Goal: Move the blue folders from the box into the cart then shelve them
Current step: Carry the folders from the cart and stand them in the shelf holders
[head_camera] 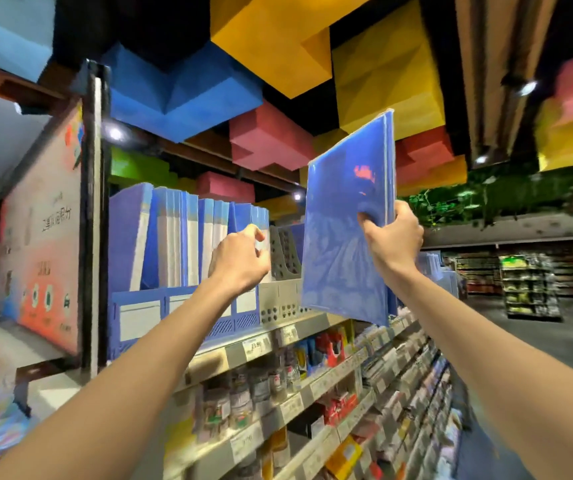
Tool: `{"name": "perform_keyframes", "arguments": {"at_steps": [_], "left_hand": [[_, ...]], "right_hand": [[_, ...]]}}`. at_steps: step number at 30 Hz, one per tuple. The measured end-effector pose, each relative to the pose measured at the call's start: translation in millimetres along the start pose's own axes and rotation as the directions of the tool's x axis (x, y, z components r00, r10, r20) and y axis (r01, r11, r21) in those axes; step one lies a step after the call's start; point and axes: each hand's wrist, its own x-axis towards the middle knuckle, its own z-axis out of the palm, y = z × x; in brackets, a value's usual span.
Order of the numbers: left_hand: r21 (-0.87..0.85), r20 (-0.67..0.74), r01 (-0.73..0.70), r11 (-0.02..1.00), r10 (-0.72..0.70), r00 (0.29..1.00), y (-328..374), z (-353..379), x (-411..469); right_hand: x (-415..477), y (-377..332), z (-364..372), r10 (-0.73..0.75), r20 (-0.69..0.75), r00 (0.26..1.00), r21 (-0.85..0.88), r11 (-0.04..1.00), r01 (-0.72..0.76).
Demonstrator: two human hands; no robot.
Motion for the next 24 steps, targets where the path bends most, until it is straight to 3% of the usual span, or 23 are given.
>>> {"name": "perform_keyframes", "arguments": {"at_steps": [7, 13, 15, 24], "left_hand": [[0.314, 0.112, -0.218, 0.924, 0.192, 0.975, -13, 56, 50], [0.635, 0.273, -0.475, 0.610, 0.397, 0.876, -7, 109, 96], [0.706, 0.327, -0.495, 0.507, 0.386, 0.862, -11, 130, 113], [0.885, 0.355, -0.376, 0.274, 0.123, 0.927, -42, 203, 185]], "right_hand": [[31, 38, 55, -0.004, -0.010, 1.000, 0.037, 0.999, 0.004], [72, 89, 108, -0.035, 0.031, 0.999, 0.189, 0.982, 0.028], [90, 110, 131, -0.064, 0.031, 0.997, 0.219, 0.974, 0.055], [169, 170, 227, -0.131, 0.220, 0.967, 0.358, 0.933, 0.045]]}}
